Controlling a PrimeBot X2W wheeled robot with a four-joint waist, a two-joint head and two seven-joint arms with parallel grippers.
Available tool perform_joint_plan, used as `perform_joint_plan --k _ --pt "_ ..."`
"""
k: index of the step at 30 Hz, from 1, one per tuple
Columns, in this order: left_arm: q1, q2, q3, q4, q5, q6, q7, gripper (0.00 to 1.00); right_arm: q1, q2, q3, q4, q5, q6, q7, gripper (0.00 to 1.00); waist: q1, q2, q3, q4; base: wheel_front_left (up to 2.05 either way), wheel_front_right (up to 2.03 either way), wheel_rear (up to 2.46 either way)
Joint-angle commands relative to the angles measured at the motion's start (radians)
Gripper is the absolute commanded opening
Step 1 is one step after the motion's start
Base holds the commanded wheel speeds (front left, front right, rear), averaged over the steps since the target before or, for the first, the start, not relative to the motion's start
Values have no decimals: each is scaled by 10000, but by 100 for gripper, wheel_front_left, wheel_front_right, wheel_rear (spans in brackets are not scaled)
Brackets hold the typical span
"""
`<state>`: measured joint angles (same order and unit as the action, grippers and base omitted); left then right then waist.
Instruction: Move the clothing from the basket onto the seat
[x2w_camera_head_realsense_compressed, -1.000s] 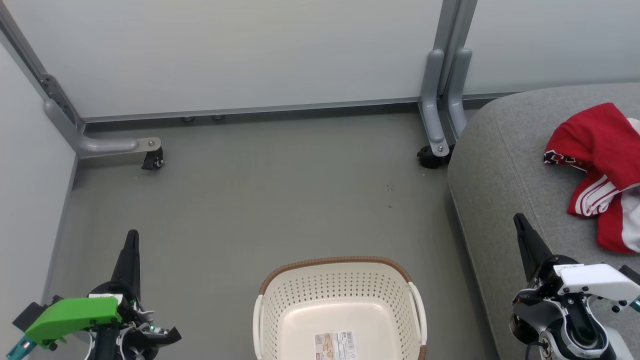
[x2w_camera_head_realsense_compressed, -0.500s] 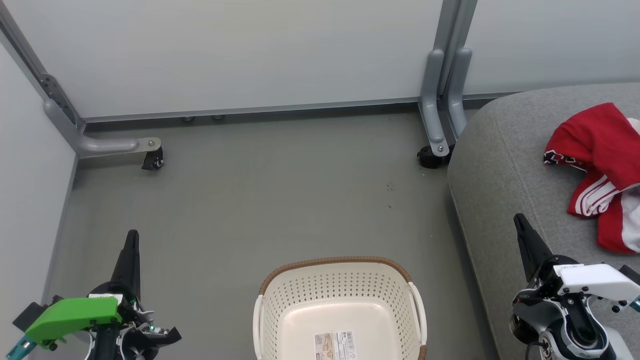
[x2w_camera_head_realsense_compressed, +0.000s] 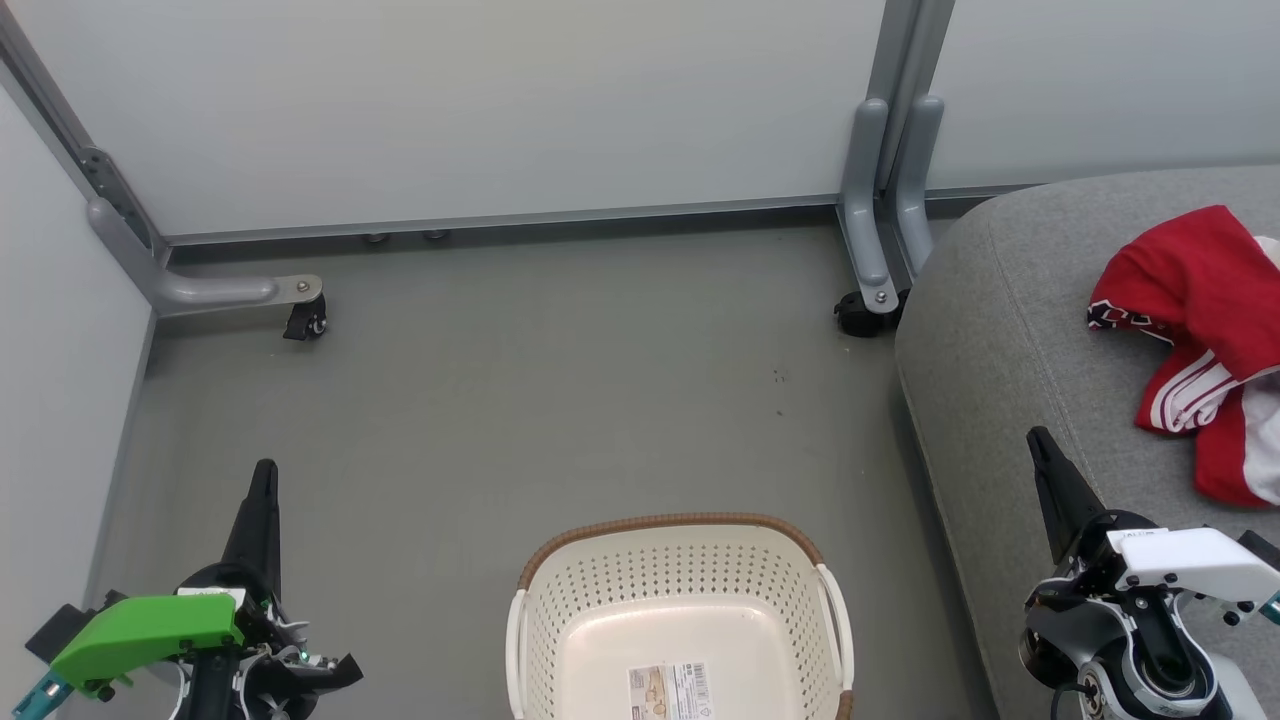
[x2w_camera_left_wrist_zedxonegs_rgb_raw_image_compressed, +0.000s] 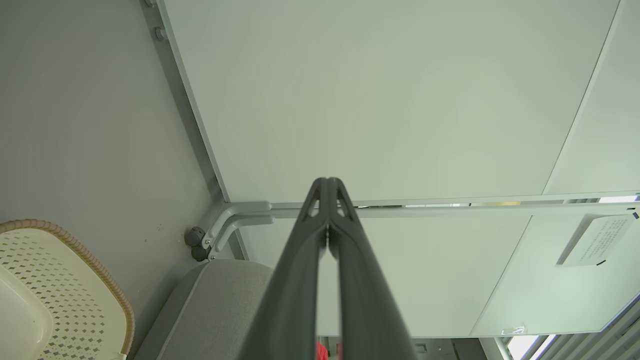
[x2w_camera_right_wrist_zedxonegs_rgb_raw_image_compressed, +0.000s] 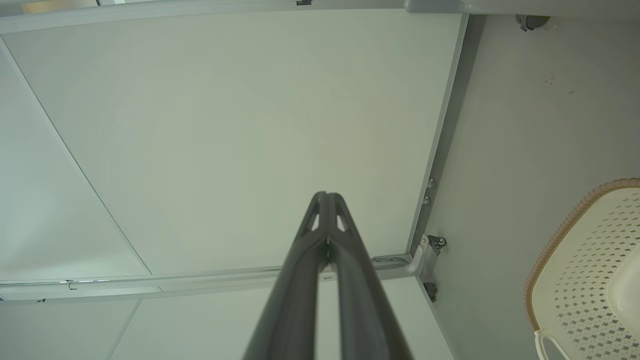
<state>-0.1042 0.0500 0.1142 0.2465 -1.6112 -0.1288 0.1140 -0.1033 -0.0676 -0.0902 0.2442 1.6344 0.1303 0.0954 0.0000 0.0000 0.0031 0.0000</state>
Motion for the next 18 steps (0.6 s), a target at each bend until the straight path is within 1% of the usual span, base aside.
perform_joint_plan --k 1,18 --pt "-107 -3 21 -21 -32 -51 39 0 -81 15 -34 25 -58 7 18 0 0 0 0 0 0 0 0" --pt "-106 -3 20 -22 -33 -51 38 0 -85 48 -77 26 -101 7 70 0 0 0 0 0 0 0 0"
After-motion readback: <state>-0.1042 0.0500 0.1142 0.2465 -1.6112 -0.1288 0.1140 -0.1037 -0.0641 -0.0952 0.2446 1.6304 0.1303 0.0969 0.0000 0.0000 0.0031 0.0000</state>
